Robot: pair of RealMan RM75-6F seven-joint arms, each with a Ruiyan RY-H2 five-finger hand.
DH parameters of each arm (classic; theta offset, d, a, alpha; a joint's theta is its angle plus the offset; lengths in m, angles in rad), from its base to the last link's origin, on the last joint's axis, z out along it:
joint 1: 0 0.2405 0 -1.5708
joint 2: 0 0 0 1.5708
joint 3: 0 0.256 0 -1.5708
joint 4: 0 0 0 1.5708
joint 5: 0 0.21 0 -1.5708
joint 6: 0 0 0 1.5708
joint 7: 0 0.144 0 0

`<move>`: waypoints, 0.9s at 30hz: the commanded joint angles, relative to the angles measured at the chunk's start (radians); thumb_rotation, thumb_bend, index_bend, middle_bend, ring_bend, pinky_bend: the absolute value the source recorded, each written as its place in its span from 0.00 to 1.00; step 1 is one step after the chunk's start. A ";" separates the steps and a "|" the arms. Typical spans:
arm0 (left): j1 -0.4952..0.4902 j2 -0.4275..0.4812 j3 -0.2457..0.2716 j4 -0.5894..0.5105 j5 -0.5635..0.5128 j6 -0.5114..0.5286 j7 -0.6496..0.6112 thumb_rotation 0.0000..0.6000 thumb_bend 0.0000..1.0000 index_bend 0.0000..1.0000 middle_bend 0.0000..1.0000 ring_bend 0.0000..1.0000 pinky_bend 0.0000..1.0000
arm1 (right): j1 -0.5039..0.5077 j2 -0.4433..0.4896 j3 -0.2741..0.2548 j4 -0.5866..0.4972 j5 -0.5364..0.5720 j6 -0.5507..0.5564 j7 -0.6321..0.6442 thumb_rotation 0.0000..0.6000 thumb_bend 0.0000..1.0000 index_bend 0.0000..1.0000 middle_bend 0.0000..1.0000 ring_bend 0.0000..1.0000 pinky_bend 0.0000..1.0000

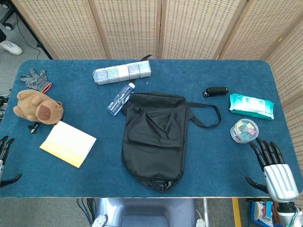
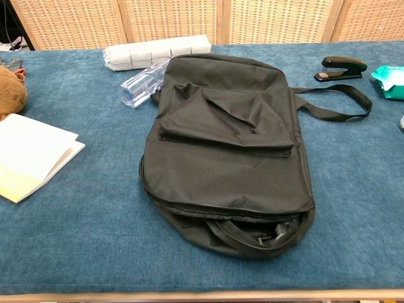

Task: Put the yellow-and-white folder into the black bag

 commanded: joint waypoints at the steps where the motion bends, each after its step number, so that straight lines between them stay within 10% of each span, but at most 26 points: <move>1: 0.000 -0.004 0.000 -0.001 0.000 0.001 0.005 1.00 0.00 0.00 0.00 0.00 0.00 | 0.000 0.001 0.001 0.001 0.001 0.001 0.002 1.00 0.00 0.00 0.00 0.00 0.00; 9: -0.015 -0.043 -0.003 0.038 0.001 -0.019 0.023 1.00 0.00 0.00 0.00 0.00 0.00 | 0.002 0.006 0.003 -0.006 0.002 0.000 0.013 1.00 0.00 0.00 0.00 0.00 0.00; 27: -0.147 -0.397 0.022 0.639 0.152 -0.090 -0.232 1.00 0.00 0.00 0.00 0.00 0.00 | 0.008 0.006 0.005 -0.005 0.025 -0.022 0.025 1.00 0.00 0.00 0.00 0.00 0.00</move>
